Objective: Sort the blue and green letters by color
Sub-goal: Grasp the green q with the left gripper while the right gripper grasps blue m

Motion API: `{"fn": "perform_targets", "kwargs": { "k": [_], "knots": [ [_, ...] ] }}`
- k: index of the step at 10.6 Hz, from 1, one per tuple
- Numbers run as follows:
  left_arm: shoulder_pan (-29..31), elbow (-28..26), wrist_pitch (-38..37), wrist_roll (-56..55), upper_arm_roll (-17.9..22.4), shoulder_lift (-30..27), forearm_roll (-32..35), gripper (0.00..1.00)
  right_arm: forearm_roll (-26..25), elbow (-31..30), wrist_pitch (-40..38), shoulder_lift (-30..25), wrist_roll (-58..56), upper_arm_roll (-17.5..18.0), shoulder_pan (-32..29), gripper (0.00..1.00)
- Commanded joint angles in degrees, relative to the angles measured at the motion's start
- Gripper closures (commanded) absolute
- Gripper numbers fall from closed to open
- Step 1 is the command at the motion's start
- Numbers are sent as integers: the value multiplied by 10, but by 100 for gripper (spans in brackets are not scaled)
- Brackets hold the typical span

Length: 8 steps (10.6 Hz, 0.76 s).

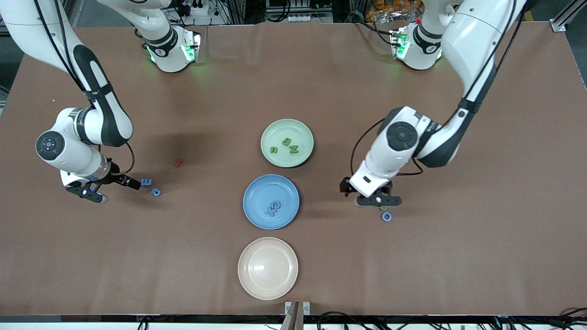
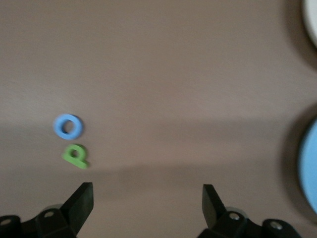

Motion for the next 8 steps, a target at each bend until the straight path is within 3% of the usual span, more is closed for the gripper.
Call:
{"fn": "perform_targets", "kwargs": {
  "k": [1,4,6,8],
  "knots": [
    [36,34,-7,44,4,38,15,15,-2,-26,41,-2,-17,7,10,0],
    [29,31,-7,54,45,63,53,16,-2,-42,55,-1,-120,8,11,0],
    [27,32,-2,60,45,84,101,17,-2,-54,70,4,-172,8,12,0],
    [25,34,0,57,45,93,94,19,-3,-60,100,22,-186,8,16,0]
  ]
}}
